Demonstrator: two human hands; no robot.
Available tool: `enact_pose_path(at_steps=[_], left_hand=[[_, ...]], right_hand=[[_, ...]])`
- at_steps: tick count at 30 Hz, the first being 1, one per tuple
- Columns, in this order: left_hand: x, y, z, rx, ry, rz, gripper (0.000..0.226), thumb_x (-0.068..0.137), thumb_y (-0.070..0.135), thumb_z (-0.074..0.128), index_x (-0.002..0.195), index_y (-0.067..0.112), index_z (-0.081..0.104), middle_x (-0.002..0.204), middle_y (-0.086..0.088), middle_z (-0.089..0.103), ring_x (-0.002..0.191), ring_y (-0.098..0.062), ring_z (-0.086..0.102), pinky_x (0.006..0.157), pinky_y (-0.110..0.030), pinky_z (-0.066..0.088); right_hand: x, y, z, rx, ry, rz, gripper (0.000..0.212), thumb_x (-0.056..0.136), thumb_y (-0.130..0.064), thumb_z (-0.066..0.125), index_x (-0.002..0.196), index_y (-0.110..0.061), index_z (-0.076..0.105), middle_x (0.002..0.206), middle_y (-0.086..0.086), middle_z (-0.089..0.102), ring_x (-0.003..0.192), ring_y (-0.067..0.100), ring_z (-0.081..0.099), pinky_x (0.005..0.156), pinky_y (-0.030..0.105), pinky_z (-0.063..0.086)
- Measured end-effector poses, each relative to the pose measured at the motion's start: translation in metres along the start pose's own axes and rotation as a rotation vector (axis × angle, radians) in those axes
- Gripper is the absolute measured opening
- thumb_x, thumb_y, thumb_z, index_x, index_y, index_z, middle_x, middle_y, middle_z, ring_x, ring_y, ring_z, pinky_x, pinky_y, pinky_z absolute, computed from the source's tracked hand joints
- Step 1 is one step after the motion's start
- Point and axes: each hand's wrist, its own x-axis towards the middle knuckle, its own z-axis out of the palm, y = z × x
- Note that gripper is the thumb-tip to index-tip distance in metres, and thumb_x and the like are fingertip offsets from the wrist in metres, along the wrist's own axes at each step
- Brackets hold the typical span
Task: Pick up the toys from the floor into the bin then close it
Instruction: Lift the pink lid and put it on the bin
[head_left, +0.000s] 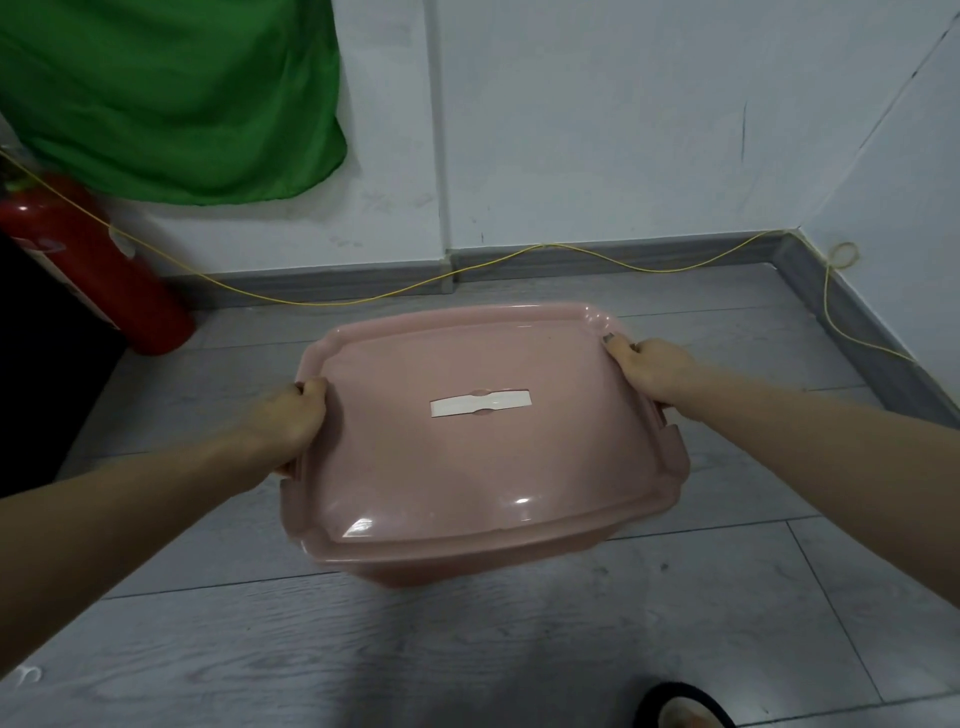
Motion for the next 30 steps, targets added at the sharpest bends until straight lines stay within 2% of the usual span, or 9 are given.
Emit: enact_pose_path(at_steps=[3, 5, 7, 10, 13, 15, 18, 23, 30], left_hand=[[0.002, -0.002, 0.004, -0.016, 0.033, -0.007, 0.055, 0.103, 0.044, 0.022, 0.136, 0.009, 0.048, 0.110, -0.016, 0.050, 0.091, -0.035, 0.054, 0.058, -0.033, 0.051], [0.002, -0.002, 0.004, -0.020, 0.033, -0.006, 0.054, 0.103, 0.045, 0.022, 0.137, 0.010, 0.047, 0.110, -0.015, 0.049, 0.094, -0.034, 0.053, 0.062, -0.035, 0.052], [0.003, -0.002, 0.005, -0.016, 0.029, -0.009, 0.055, 0.103, 0.045, 0.022, 0.140, 0.012, 0.044, 0.113, -0.015, 0.049, 0.096, -0.034, 0.051, 0.064, -0.036, 0.050], [0.006, -0.004, 0.007, -0.007, 0.051, -0.001, 0.056, 0.103, 0.044, 0.022, 0.140, 0.010, 0.045, 0.128, -0.021, 0.052, 0.100, -0.035, 0.051, 0.071, -0.039, 0.051], [0.010, -0.007, 0.010, 0.012, 0.097, -0.002, 0.060, 0.101, 0.046, 0.023, 0.137, 0.007, 0.049, 0.130, -0.026, 0.053, 0.110, -0.041, 0.055, 0.091, -0.049, 0.051], [0.011, -0.007, 0.013, 0.014, 0.132, -0.017, 0.060, 0.100, 0.045, 0.024, 0.136, 0.005, 0.050, 0.130, -0.028, 0.054, 0.112, -0.044, 0.055, 0.095, -0.050, 0.049], [0.012, -0.005, 0.016, 0.013, 0.175, -0.028, 0.059, 0.101, 0.043, 0.025, 0.135, 0.002, 0.051, 0.131, -0.030, 0.053, 0.116, -0.044, 0.053, 0.098, -0.048, 0.046], [0.013, -0.005, 0.017, -0.016, 0.168, -0.032, 0.059, 0.102, 0.042, 0.025, 0.136, 0.002, 0.050, 0.134, -0.030, 0.051, 0.118, -0.044, 0.052, 0.098, -0.048, 0.046], [0.014, -0.006, 0.018, -0.027, 0.174, -0.029, 0.060, 0.102, 0.043, 0.025, 0.135, 0.000, 0.050, 0.133, -0.030, 0.052, 0.117, -0.045, 0.052, 0.097, -0.047, 0.046]], right_hand=[[0.003, -0.004, -0.001, 0.056, -0.018, 0.036, 0.073, 0.095, -0.063, 0.029, 0.122, -0.002, 0.059, 0.113, 0.018, 0.062, 0.093, 0.034, 0.060, 0.077, 0.036, 0.052], [0.003, -0.006, -0.001, 0.104, -0.145, 0.115, 0.075, 0.090, -0.071, 0.025, 0.131, -0.014, 0.051, 0.122, 0.015, 0.058, 0.104, 0.036, 0.060, 0.088, 0.048, 0.052], [0.001, -0.005, -0.002, 0.145, -0.289, 0.205, 0.075, 0.086, -0.078, 0.023, 0.133, -0.024, 0.045, 0.124, 0.012, 0.059, 0.108, 0.034, 0.060, 0.095, 0.055, 0.047], [0.003, 0.000, -0.003, 0.241, -0.376, 0.238, 0.080, 0.084, -0.080, 0.027, 0.134, -0.021, 0.049, 0.118, 0.009, 0.065, 0.105, 0.029, 0.065, 0.097, 0.050, 0.050], [0.003, 0.002, 0.000, 0.221, -0.305, 0.171, 0.079, 0.088, -0.076, 0.027, 0.135, -0.016, 0.050, 0.118, 0.010, 0.064, 0.104, 0.029, 0.064, 0.087, 0.040, 0.054], [0.000, 0.000, 0.004, 0.155, -0.175, 0.090, 0.077, 0.092, -0.071, 0.027, 0.134, -0.011, 0.052, 0.122, 0.014, 0.061, 0.106, 0.034, 0.062, 0.083, 0.039, 0.054], [-0.003, -0.001, 0.006, -0.012, -0.012, -0.005, 0.077, 0.097, -0.063, 0.028, 0.135, -0.001, 0.054, 0.130, 0.022, 0.057, 0.116, 0.039, 0.055, 0.096, 0.040, 0.047], [-0.003, 0.003, 0.009, -0.075, 0.065, -0.012, 0.073, 0.098, -0.060, 0.030, 0.118, 0.003, 0.063, 0.118, 0.025, 0.063, 0.110, 0.038, 0.058, 0.081, 0.033, 0.039], [-0.003, -0.002, 0.008, -0.033, 0.093, -0.019, 0.065, 0.099, -0.053, 0.035, 0.113, 0.002, 0.065, 0.115, 0.024, 0.064, 0.108, 0.039, 0.059, 0.079, 0.032, 0.040]])
